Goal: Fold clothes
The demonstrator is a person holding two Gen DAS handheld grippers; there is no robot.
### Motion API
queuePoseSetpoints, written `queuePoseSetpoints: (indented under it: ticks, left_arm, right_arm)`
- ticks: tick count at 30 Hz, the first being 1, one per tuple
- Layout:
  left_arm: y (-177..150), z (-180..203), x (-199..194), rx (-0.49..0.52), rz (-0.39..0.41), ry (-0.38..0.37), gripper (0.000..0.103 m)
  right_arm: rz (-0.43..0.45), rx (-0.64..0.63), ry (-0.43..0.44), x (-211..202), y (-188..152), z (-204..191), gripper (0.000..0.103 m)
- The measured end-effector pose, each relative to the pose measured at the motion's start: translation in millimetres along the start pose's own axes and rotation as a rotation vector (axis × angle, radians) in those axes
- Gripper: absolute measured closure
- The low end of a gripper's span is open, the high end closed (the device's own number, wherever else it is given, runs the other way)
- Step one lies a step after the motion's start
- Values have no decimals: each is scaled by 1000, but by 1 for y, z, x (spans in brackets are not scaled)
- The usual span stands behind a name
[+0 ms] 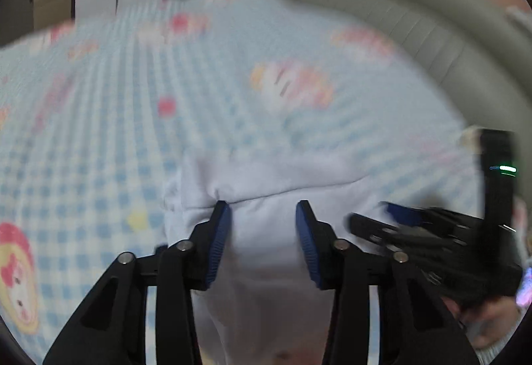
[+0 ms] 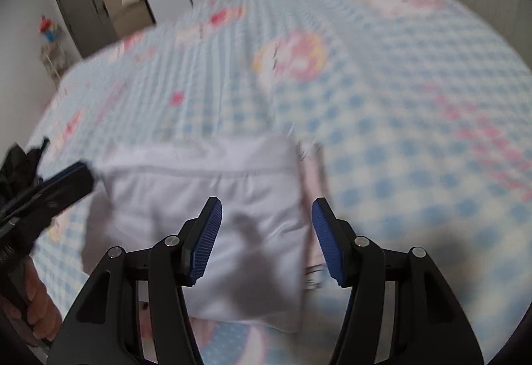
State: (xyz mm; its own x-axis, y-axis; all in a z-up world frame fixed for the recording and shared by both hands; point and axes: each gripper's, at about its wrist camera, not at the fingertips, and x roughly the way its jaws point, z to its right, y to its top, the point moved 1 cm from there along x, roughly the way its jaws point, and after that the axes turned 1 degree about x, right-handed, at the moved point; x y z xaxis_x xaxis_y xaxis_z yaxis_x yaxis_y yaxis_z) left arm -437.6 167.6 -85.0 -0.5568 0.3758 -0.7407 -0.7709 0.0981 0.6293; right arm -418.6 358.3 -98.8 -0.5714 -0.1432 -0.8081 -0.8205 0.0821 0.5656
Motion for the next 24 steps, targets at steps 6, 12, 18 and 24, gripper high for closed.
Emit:
queuePoseSetpoints:
  ticks: [6, 12, 18, 24]
  left_arm:
    - [14, -8, -31, -62, 40, -69, 59]
    - [16, -21, -101, -62, 118, 1, 48]
    - [7, -47, -185, -53, 207, 100, 35]
    - [-18, -86, -255, -59, 237, 211, 30]
  right_arm:
    - [-46, 0, -36, -4, -9, -10, 45]
    - [43, -13, -54, -62, -2, -38, 27]
    - [118, -67, -39, -126, -1, -95, 21]
    - [152, -127, -11, -166, -27, -156, 16]
